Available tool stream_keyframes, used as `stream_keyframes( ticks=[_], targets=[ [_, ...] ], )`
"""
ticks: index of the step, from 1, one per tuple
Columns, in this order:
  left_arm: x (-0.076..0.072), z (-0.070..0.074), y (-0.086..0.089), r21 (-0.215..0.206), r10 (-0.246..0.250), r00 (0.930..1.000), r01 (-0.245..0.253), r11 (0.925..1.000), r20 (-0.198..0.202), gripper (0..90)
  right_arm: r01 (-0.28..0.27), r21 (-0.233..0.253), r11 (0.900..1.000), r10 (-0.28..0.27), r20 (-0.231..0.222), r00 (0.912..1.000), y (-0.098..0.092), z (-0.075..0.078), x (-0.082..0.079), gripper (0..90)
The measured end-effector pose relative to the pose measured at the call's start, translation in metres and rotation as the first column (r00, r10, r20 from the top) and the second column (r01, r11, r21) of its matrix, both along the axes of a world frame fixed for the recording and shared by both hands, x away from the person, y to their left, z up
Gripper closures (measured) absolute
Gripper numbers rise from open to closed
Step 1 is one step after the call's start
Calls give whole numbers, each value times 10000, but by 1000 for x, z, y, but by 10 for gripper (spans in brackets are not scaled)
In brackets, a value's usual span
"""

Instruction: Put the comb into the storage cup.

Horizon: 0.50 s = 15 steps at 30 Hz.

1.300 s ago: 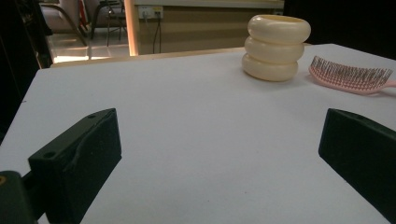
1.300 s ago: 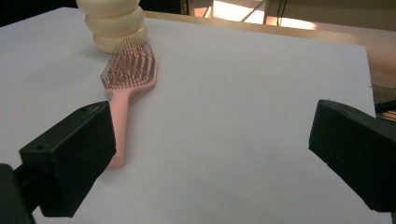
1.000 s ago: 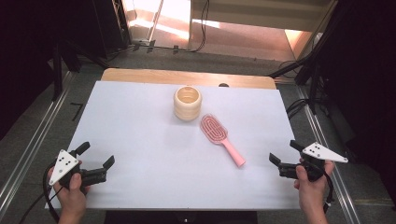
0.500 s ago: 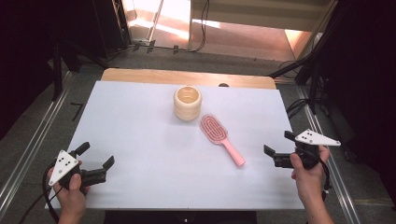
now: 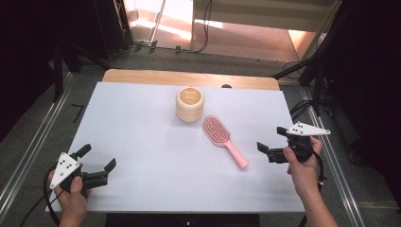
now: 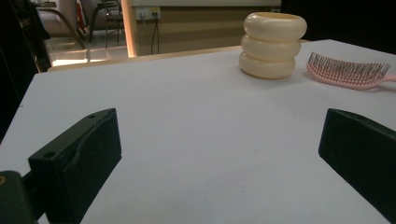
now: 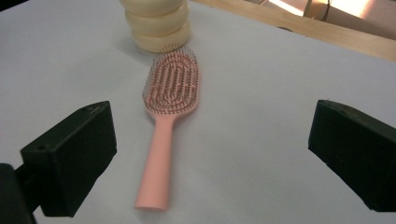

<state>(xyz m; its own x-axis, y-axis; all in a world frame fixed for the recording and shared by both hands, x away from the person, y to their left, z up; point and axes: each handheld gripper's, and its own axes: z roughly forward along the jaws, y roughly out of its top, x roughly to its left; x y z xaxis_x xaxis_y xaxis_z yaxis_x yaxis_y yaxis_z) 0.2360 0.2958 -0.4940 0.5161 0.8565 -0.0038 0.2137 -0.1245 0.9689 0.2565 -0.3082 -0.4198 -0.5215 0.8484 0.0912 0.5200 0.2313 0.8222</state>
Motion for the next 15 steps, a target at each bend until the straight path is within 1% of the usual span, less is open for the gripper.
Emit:
stream_keyframes(
  ticks=[1,2,4,6,10,15],
  targets=[
    [0,0,0,1,-1,10000,1,10000,4,0,-50,-151,9999,48,-125,9999,4,2,3,0],
    [0,0,0,14,-10,10000,10,10000,-4,0,-112,-187,9998,109,-187,9998,6,3,4,0],
    [0,0,0,12,-11,10000,11,10000,5,0,-162,-335,9993,154,-238,9996,10,5,6,0],
    [-1,0,0,-5,-12,10000,12,10000,7,0,-195,-374,9991,186,-256,9995,11,5,8,0],
    [-1,0,0,-23,-51,10000,51,10000,23,0,-327,-553,9979,301,-473,9984,17,6,15,0],
    [-1,0,0,-22,-54,10000,54,10000,41,0,-331,-730,9968,280,-701,9971,22,5,21,0]
  ],
)
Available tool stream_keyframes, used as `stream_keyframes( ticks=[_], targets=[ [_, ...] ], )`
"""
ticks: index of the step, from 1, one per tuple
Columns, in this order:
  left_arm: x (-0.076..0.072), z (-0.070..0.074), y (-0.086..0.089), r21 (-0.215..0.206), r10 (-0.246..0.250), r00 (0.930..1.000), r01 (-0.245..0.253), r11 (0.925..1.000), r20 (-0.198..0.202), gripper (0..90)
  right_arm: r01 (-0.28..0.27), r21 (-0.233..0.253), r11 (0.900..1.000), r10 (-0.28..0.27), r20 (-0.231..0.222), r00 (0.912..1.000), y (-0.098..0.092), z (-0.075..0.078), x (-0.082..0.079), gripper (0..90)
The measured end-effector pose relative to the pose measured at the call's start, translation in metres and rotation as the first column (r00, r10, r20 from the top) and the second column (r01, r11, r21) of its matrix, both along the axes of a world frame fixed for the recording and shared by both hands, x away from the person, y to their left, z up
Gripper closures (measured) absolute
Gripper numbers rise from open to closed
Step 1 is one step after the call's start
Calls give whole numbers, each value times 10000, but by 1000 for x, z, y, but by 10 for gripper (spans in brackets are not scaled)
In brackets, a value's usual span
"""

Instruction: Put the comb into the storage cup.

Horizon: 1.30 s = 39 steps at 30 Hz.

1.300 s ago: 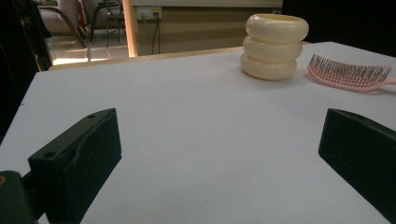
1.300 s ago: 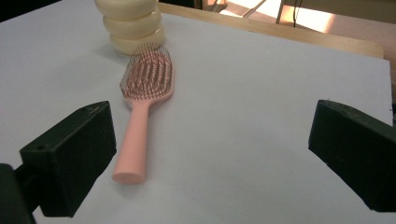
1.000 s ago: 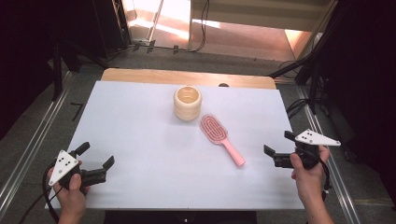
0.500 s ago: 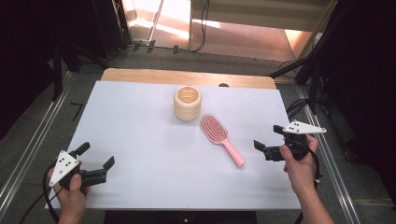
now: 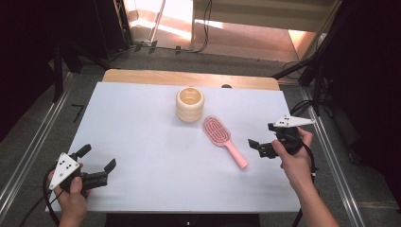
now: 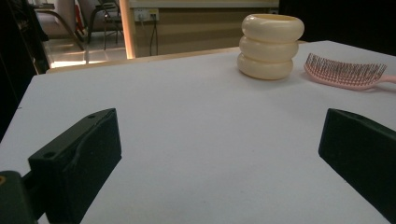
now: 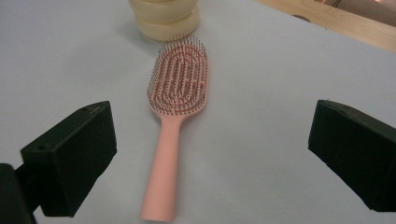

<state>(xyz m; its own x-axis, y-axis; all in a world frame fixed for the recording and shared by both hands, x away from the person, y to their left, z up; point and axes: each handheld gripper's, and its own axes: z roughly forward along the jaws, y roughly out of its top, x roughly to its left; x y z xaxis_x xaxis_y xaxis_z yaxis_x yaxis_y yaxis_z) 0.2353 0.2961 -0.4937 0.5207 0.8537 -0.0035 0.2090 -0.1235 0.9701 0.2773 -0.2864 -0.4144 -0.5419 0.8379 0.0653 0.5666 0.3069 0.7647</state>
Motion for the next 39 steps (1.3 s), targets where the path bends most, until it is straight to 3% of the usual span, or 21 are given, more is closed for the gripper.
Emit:
stream_keyframes(
  ticks=[19,39],
  targets=[
    [0,0,0,-10,-25,10000,25,10000,-4,0,-340,-790,9963,282,-726,9970,19,5,19,0],
    [0,0,1,-44,-52,10000,52,10000,8,0,-769,-1592,9842,424,-2102,9767,43,-7,41,0]
  ],
)
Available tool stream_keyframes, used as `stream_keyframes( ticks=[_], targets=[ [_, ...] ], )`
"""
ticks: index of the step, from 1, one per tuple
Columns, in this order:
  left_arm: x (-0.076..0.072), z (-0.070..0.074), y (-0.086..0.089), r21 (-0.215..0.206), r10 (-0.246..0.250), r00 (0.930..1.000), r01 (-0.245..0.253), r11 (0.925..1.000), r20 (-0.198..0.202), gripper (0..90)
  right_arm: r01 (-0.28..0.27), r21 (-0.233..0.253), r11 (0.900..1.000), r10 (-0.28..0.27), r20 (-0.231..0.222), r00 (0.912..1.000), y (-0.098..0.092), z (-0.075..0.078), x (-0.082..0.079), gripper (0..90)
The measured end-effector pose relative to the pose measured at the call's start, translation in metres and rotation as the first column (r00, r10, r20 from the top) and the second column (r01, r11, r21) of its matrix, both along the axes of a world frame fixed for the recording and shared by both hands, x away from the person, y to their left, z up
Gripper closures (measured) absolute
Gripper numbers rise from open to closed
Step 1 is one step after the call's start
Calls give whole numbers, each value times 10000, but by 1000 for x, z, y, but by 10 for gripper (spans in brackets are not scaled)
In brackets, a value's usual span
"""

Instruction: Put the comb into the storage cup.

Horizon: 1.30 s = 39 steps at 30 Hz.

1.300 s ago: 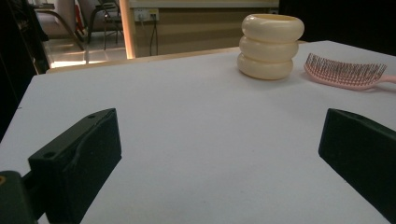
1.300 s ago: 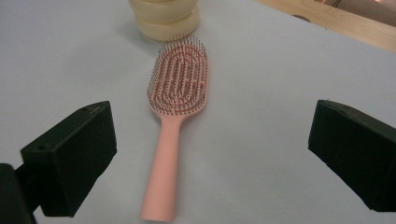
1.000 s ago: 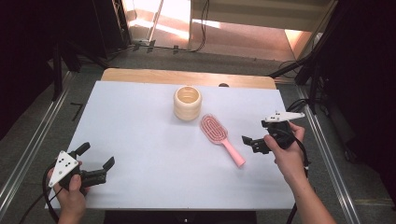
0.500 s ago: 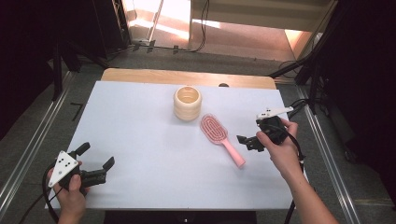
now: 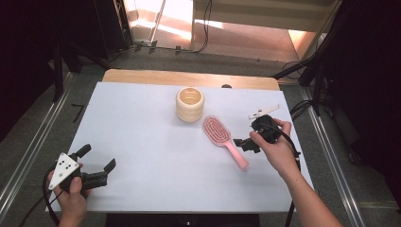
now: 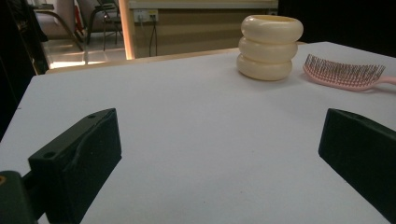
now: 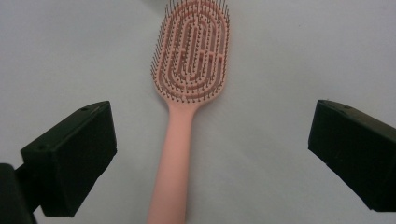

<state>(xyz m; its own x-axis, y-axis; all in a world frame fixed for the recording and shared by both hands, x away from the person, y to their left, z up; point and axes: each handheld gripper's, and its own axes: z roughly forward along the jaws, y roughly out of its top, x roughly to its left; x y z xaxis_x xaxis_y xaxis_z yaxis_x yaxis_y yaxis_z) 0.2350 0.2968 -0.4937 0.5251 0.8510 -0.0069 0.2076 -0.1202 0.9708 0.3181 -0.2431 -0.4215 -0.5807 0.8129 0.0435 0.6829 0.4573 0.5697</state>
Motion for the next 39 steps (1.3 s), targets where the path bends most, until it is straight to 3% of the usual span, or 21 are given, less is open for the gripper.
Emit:
stream_keyframes(
  ticks=[14,29,32,39],
  targets=[
    [0,0,-1,51,-21,10000,21,10000,20,0,-139,-352,9993,113,-729,9973,13,-15,13,0],
    [0,0,-1,110,-41,10000,41,9999,18,0,-327,-515,9981,265,-1167,9928,23,-27,21,0],
    [0,0,-1,96,-40,10000,40,9999,23,0,-157,-652,9978,77,-1216,9926,25,-31,23,120],
    [0,0,-1,112,-50,10000,50,9999,20,0,-248,-666,9975,142,-1559,9877,28,-38,26,122]
  ],
)
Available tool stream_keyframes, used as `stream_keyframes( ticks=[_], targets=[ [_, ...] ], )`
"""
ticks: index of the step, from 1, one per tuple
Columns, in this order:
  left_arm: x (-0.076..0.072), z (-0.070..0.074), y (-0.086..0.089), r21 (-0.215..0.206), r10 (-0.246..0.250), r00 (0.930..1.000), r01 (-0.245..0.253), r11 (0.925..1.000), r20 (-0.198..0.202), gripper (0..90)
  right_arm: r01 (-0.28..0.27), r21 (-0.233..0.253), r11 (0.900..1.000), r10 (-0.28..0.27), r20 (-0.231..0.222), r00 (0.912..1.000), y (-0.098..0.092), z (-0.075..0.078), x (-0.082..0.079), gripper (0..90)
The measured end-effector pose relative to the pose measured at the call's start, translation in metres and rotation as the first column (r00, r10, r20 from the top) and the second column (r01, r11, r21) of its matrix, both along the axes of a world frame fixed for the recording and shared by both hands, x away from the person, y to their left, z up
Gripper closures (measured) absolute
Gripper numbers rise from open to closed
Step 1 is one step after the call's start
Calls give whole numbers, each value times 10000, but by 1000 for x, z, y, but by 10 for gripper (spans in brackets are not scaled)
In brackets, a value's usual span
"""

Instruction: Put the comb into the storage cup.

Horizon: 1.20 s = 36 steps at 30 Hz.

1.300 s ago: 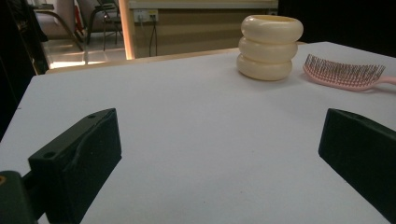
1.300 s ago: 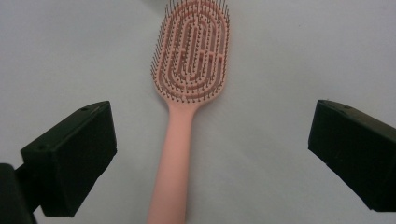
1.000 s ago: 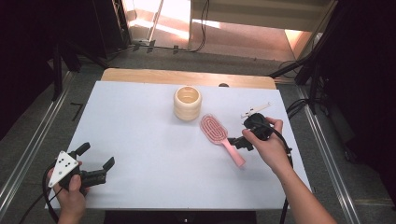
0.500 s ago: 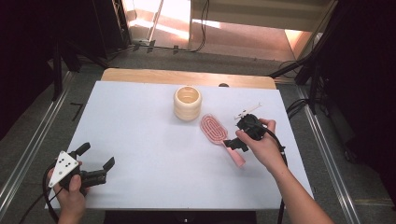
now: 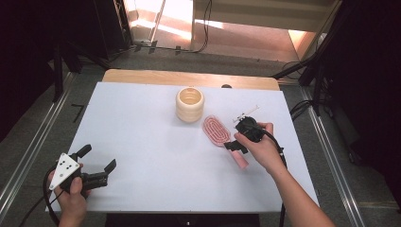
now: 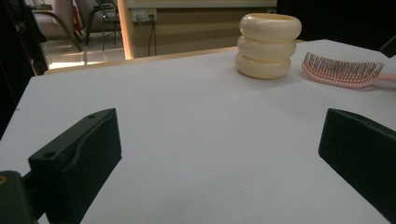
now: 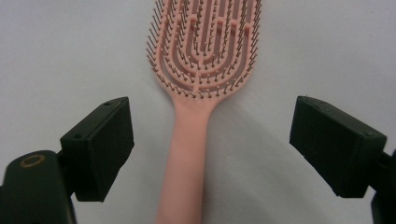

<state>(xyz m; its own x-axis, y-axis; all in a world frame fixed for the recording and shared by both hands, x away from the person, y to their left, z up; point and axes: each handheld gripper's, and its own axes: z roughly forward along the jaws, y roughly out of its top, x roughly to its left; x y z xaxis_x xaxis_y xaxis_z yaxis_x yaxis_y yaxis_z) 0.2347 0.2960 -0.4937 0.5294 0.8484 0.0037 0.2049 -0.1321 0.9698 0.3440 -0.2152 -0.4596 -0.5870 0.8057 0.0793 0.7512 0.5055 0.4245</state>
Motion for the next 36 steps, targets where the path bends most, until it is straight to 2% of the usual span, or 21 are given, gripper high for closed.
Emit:
stream_keyframes(
  ticks=[4,6,7,9,10,12,14,15,16,20,26,36],
  targets=[
    [0,0,0,7,-2,10000,2,10000,-10,0,12,-61,10000,-13,-125,9999,2,-2,0,126],
    [0,0,0,16,-12,10000,12,10000,-7,0,4,-74,10000,-5,-167,9999,3,-3,0,158],
    [0,0,0,17,-3,10000,3,10000,-10,0,152,-130,9998,-155,-209,9997,4,-4,0,223],
    [0,0,0,12,-5,10000,5,10000,-10,0,110,-146,9998,-114,-226,9997,4,-6,0,228],
    [0,0,0,12,-4,10000,4,10000,-11,0,66,-259,9996,-76,-371,9993,5,-8,1,278],
    [0,0,0,7,2,10000,-2,10000,-16,0,4,-285,9996,-16,-446,9990,6,-10,1,281],
    [0,0,0,23,-3,10000,3,10000,-17,0,-6,-396,9992,-15,-538,9985,9,-12,1,312],
    [0,0,0,37,-6,10000,6,10000,-17,0,12,-476,9989,-39,-554,9985,11,-14,1,360],
    [0,0,0,26,-3,10000,3,10000,-14,0,12,-476,9989,-39,-554,9985,11,-14,1,360],
    [0,0,0,12,0,10000,0,10000,-17,0,291,-446,9986,-322,-701,9970,12,-16,4,438],
    [0,0,0,16,-12,10000,12,10000,-8,0,371,-368,9986,-406,-1013,9940,13,-19,7,487],
    [0,0,0,41,-21,10000,21,10000,-15,0,465,-580,9972,-522,-1002,9936,18,-25,9,545]
  ],
)
